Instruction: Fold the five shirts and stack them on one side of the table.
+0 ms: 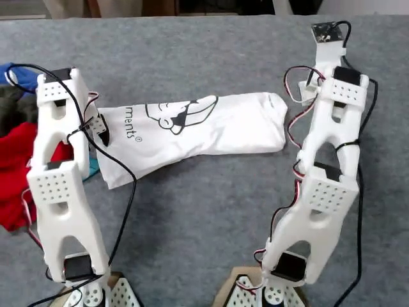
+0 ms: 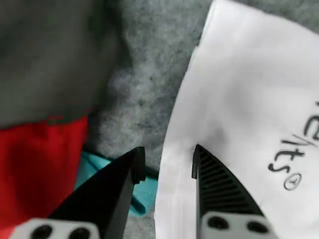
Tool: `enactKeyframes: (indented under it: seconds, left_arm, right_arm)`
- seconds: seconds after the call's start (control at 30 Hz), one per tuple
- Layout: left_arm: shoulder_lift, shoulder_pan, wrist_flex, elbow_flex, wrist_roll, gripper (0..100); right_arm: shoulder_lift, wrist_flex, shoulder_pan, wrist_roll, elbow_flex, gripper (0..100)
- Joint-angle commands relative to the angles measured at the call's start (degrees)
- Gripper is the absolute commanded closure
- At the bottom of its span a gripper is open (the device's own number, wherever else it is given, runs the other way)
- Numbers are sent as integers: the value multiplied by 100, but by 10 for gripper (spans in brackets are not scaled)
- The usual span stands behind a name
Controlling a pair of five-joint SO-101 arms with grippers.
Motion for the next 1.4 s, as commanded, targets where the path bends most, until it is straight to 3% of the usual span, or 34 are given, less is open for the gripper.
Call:
enactKeyframes:
  seconds: [0.0,0.17,0.7,0.93,1.37]
  left_arm:
    - [295,0,18,-536,26,832]
    - [673,-9,18,-554,44,836]
    - [796,105,26,-554,1248,841]
    - [804,360,-18,-545,1204,984]
    - [743,633,202,-958,1196,981]
  right_arm:
    - [-31,-193,40,-44,-4,994]
    - [-22,-255,22,-44,-4,994]
    - [-22,-308,22,-44,31,994]
    - [-22,-308,22,-44,31,994]
    - [-13,-316,66,-53,40,994]
